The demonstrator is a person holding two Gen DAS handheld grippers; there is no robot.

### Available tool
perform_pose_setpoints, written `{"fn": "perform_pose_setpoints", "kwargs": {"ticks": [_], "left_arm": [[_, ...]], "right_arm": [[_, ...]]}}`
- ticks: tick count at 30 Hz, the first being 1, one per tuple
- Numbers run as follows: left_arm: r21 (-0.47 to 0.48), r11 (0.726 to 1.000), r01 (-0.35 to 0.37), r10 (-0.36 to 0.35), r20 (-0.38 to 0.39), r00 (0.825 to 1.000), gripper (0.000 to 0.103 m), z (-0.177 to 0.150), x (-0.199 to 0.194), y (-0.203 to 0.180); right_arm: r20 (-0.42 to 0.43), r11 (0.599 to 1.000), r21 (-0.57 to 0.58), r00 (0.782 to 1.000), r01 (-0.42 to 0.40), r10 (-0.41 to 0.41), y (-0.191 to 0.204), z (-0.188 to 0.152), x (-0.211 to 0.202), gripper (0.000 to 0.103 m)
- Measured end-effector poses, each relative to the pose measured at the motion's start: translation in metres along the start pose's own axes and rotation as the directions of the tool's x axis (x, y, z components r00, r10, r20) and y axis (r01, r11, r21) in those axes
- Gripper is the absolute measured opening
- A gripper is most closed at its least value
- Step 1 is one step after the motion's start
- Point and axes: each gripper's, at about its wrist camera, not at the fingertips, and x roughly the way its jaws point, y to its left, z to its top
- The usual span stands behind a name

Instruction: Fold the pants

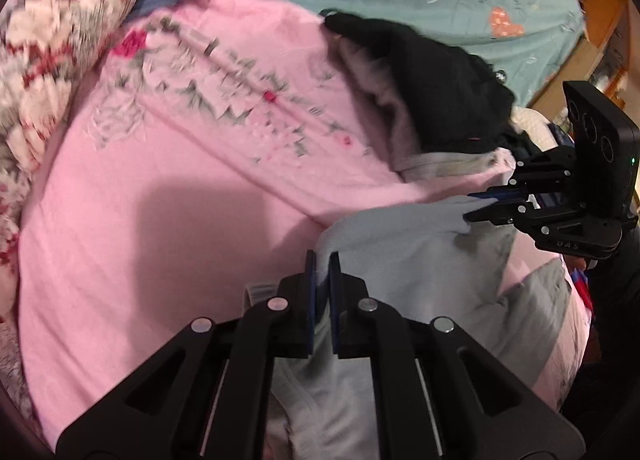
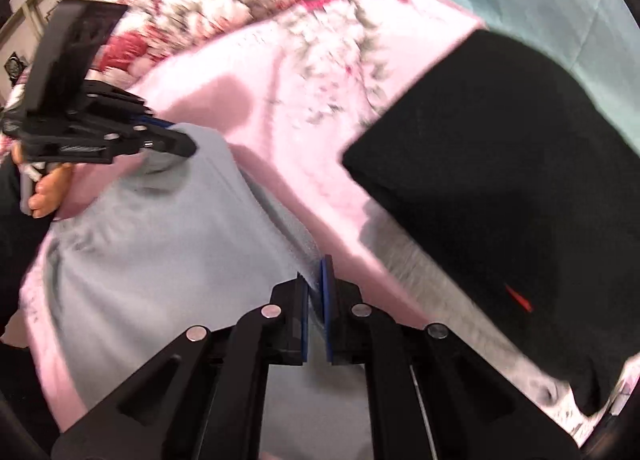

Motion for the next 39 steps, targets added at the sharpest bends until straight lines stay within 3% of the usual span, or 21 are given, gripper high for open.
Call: {"fn": "perform_pose_setpoints", "kwargs": {"ticks": [7,11,18,23,26,30,32,34,36,39], "left_arm": [[0.11,0.992,-0.059,0.053,0.058,0.997,0.005,-0.054,-0.07,-0.051],[0.125,0.988,-0.086,0.082,0.033,0.996,0.005,-0.088,-0.088,-0.057],[0.139,0.983,-0.12,0.13,-0.066,0.989,0.005,-0.136,-0.075,-0.057],[0.144,0.984,-0.106,0.12,-0.094,0.988,0.006,-0.149,-0.073,-0.053],[0.152,0.982,-0.107,0.124,-0.104,0.987,0.012,-0.153,-0.071,-0.053],[0.129,0.987,-0.099,0.113,-0.102,0.988,0.029,-0.155,-0.074,-0.05],[0.105,0.991,-0.083,0.092,-0.085,0.992,0.045,-0.156,-0.082,-0.05],[0.088,0.994,-0.063,0.067,-0.035,0.997,0.077,-0.157,-0.097,-0.052],[0.076,0.993,-0.087,0.085,0.031,0.996,0.092,-0.158,-0.113,-0.055],[0.002,0.999,-0.052,0.051,0.088,0.995,0.092,-0.151,-0.126,-0.058]], "right_arm": [[0.07,1.0,-0.015,0.997,-0.02,0.021,0.04,-0.029,-0.07,0.006],[0.079,0.998,-0.025,0.995,-0.062,0.064,0.076,-0.057,-0.093,0.006],[-0.008,0.997,-0.01,0.997,-0.072,0.072,0.143,-0.095,-0.062,0.006],[-0.008,0.989,0.076,0.992,-0.126,0.127,0.147,-0.111,-0.049,0.006],[0.005,0.984,0.106,0.989,-0.144,0.145,0.147,-0.115,-0.049,0.006],[-0.01,0.985,0.104,0.99,-0.136,0.138,0.151,-0.118,-0.046,0.008],[-0.02,0.985,0.107,0.99,-0.136,0.139,0.15,-0.119,-0.044,0.01],[-0.03,0.983,0.114,0.988,-0.145,0.15,0.152,-0.119,-0.041,0.017],[-0.031,0.977,0.119,0.983,-0.174,0.179,0.155,-0.121,-0.042,0.019],[-0.039,0.974,0.108,0.978,-0.199,0.204,0.161,-0.123,-0.045,0.022]]}}
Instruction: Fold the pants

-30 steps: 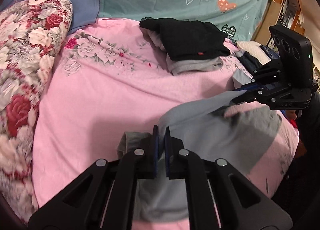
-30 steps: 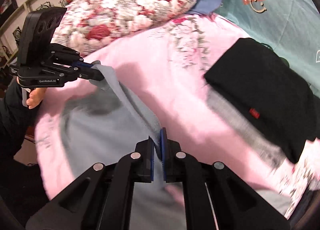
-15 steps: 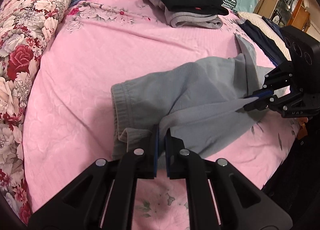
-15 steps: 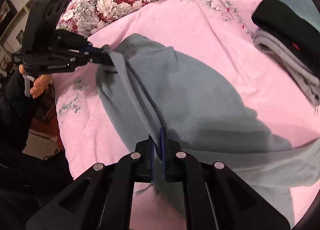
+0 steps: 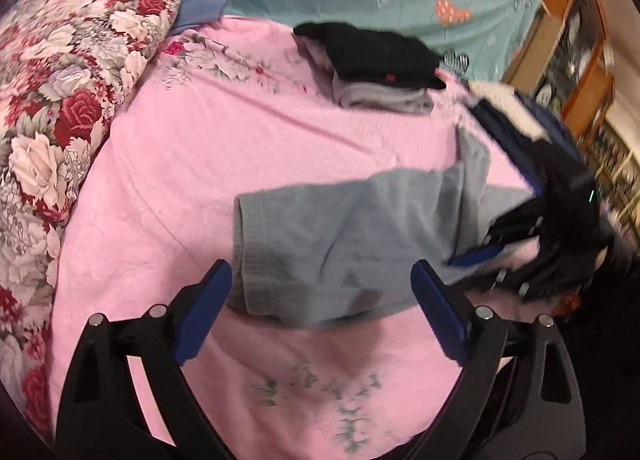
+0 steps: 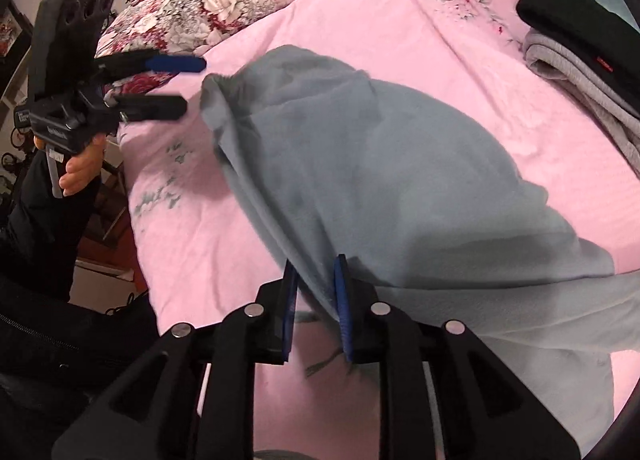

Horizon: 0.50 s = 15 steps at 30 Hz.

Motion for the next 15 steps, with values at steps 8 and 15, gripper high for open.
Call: {"fn": "perform_pose_setpoints", "kwargs": {"ticks": [8,15], "left_arm": [[-0.231,0.971,0.061,-0.056,0.026,0.998,0.072,0.014,0.024,-0.029],[-0.263,0.965,-0.017,-0.019,-0.133,0.991,0.006,-0.011,0.066,-0.04]], "right_arm": [[0.015,0.993,-0.005,0.993,-0.116,0.116,0.014,-0.003,-0.017,0.027],[0.102,0.998,0.051,0.995,-0.025,0.02,-0.001,0.006,-0.019,0.024]]}}
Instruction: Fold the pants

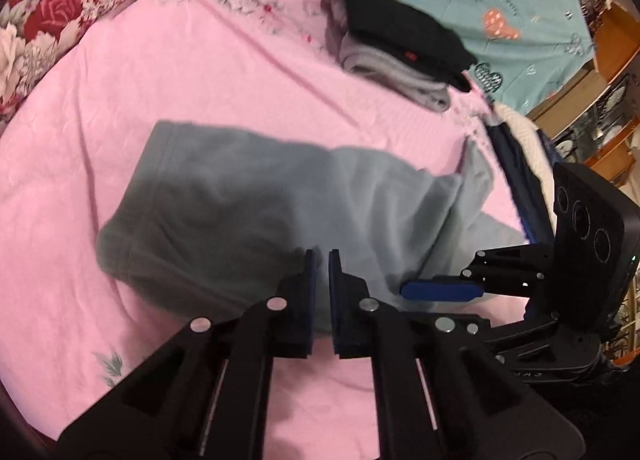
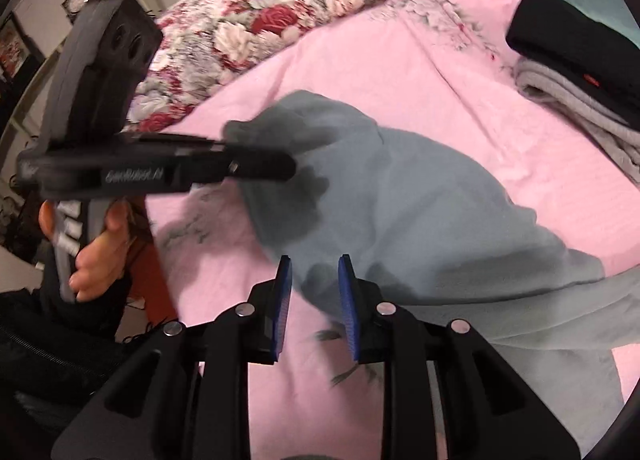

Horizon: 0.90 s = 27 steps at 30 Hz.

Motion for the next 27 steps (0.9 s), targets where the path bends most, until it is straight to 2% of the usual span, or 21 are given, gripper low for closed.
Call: {"fn": "perform_pose_setpoints", "kwargs": {"ticks": [3,4,6,8,9,10,12,13,14,15,16,17,19,20,24,27], "left_arm": [[-0.02,0.996,-0.083,0.082,-0.029,0.996,0.006,-0.006,0.009,0.009],[-0.034,0.996,-0.086,0.085,-0.031,0.996,0.006,-0.008,0.011,0.015],[-0.065,0.997,-0.042,0.04,-0.027,0.999,0.006,-0.008,0.01,0.024],[-0.088,0.996,-0.019,0.017,-0.025,1.0,0.005,-0.008,0.01,0.03],[-0.09,0.996,-0.017,0.015,-0.019,1.0,0.003,-0.008,0.01,0.032],[-0.087,0.996,-0.014,0.013,-0.012,1.0,0.003,-0.008,0.011,0.032],[-0.087,0.996,-0.008,0.009,0.007,1.0,0.003,-0.009,0.012,0.033],[-0.094,0.996,-0.003,0.005,0.016,1.0,0.003,-0.008,0.012,0.034],[-0.102,0.995,0.001,0.002,0.023,1.0,0.003,-0.008,0.013,0.035],[-0.11,0.994,0.005,-0.002,0.029,1.0,0.003,-0.008,0.014,0.035],[-0.114,0.993,0.007,-0.003,0.034,0.999,0.003,-0.007,0.015,0.035],[-0.115,0.993,0.006,-0.002,0.039,0.999,0.003,-0.007,0.015,0.035],[-0.104,0.995,-0.002,0.007,0.052,0.999,0.003,-0.007,0.016,0.033],[-0.1,0.995,-0.005,0.011,0.057,0.998,0.003,-0.008,0.016,0.033],[-0.083,0.996,-0.013,0.019,0.07,0.997,0.003,-0.009,0.016,0.031],[-0.084,0.996,0.004,0.002,0.073,0.997,0.003,-0.009,0.016,0.033]], "right_arm": [[-0.09,0.999,0.033,0.995,-0.026,0.029,-0.005,-0.007,0.024,0.024],[-0.089,0.999,0.039,0.996,-0.025,0.028,-0.006,-0.008,0.024,0.024],[-0.094,0.997,0.072,0.995,-0.032,0.039,-0.012,-0.004,0.016,0.024],[-0.056,0.99,0.137,0.998,-0.016,0.024,-0.031,0.003,-0.005,0.028],[-0.012,0.981,0.193,1.0,0.013,-0.011,-0.05,0.008,-0.025,0.038],[0.018,0.967,0.248,0.998,0.052,-0.058,-0.068,0.01,-0.042,0.052],[0.047,0.904,0.4,0.981,0.153,-0.187,-0.119,0.011,-0.076,0.056],[0.039,0.853,0.484,0.97,0.192,-0.241,-0.15,0.01,-0.092,0.056],[0.007,0.782,0.577,0.956,0.236,-0.294,-0.191,0.007,-0.107,0.056],[-0.026,0.73,0.627,0.944,0.271,-0.328,-0.217,0.004,-0.114,0.056],[-0.079,0.653,0.685,0.924,0.323,-0.373,-0.254,0.001,-0.121,0.056],[-0.121,0.603,0.714,0.911,0.355,-0.394,-0.281,-0.002,-0.126,0.056],[-0.183,0.528,0.762,0.907,0.375,-0.379,-0.327,-0.007,-0.125,0.056],[-0.209,0.498,0.777,0.904,0.385,-0.373,-0.344,-0.008,-0.123,0.056],[-0.279,0.434,0.787,0.881,0.438,-0.383,-0.378,-0.006,-0.113,0.056],[-0.296,0.417,0.796,0.883,0.439,-0.365,-0.39,-0.004,-0.107,0.056]]}}
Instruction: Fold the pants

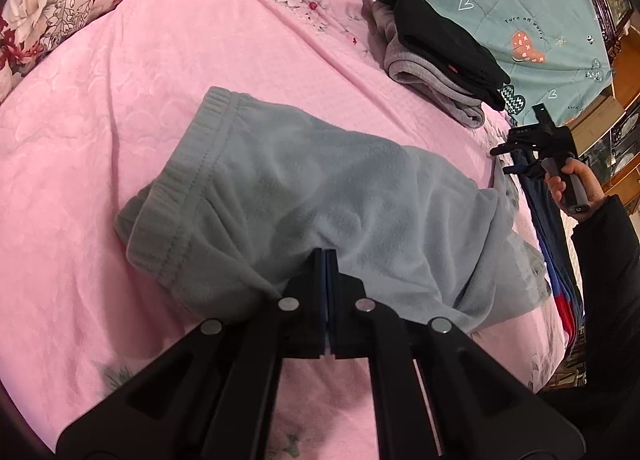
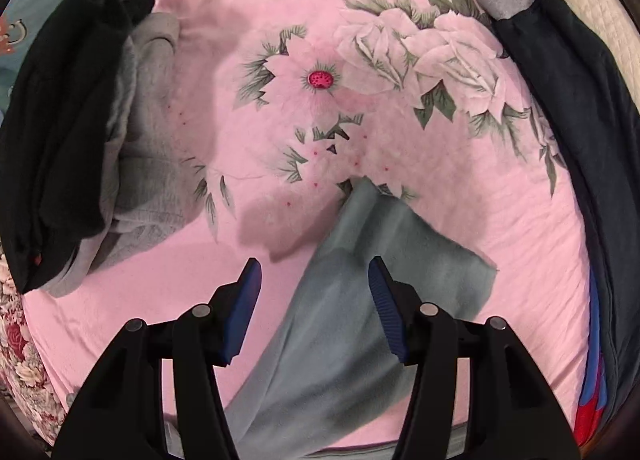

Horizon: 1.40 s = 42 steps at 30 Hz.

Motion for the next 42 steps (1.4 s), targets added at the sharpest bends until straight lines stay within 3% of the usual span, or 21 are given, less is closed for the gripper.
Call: {"fn": "perform_pose_setpoints", "kwargs": {"ticks": [5,7,9,12,19,23,28,30,35,37,39,41,42], "left_arm": [[-0.012,1.0,0.022,-0.022,-0.002,1.0,0.003,0.0,0.0,0.004],[-0.011,1.0,0.021,-0.021,-0.001,1.0,0.003,0.0,0.0,0.003],[-0.01,1.0,0.019,-0.019,-0.003,1.0,0.003,0.0,0.0,0.003],[-0.015,1.0,0.019,-0.019,-0.009,1.0,0.003,0.001,-0.001,0.004],[0.005,1.0,0.01,-0.01,-0.039,0.999,0.003,0.005,0.001,0.002],[0.004,1.0,0.012,-0.012,-0.067,0.998,0.003,0.009,0.003,0.001],[0.037,0.999,-0.024,0.027,-0.085,0.996,0.003,0.012,0.004,-0.006],[0.063,0.997,-0.048,0.053,-0.088,0.995,0.003,0.012,0.005,-0.011],[0.09,0.992,-0.092,0.101,-0.098,0.99,0.003,0.013,0.006,-0.017],[0.099,0.99,-0.104,0.114,-0.098,0.989,0.003,0.012,0.006,-0.018],[0.107,0.988,-0.112,0.122,-0.097,0.988,0.003,0.012,0.006,-0.02],[0.108,0.988,-0.114,0.125,-0.097,0.987,0.003,0.013,0.007,-0.02],[0.106,0.988,-0.116,0.127,-0.099,0.987,0.003,0.013,0.008,-0.02]], "right_arm": [[-0.013,0.999,-0.012,0.999,0.039,-0.04,0.007,-0.002,0.013,0.053],[0.012,0.994,-0.037,0.994,0.108,-0.107,0.011,-0.01,0.012,0.015],[0.009,0.998,-0.027,0.998,0.065,-0.065,0.003,-0.016,0.01,0.005],[0.04,1.0,0.003,0.999,0.01,-0.01,-0.019,-0.026,-0.005,0.001],[0.181,0.991,-0.003,0.975,-0.13,0.129,-0.076,-0.085,-0.079,0.001],[0.276,0.975,0.017,0.938,-0.221,0.208,-0.109,-0.145,-0.131,0.001],[0.374,0.941,0.09,0.887,-0.326,0.272,-0.162,-0.227,-0.153,0.001],[0.36,0.929,0.131,0.89,-0.346,0.281,-0.179,-0.252,-0.14,0.001],[0.248,0.915,0.233,0.93,-0.329,0.271,-0.204,-0.274,-0.069,0.001],[0.209,0.906,0.253,0.933,-0.341,0.293,-0.211,-0.278,-0.052,0.001],[0.201,0.886,0.27,0.922,-0.377,0.331,-0.218,-0.281,-0.049,0.002],[0.187,0.899,0.263,0.933,-0.35,0.308,-0.22,-0.281,-0.055,0.012],[0.196,0.908,0.258,0.938,-0.331,0.286,-0.221,-0.28,-0.061,0.025]]}}
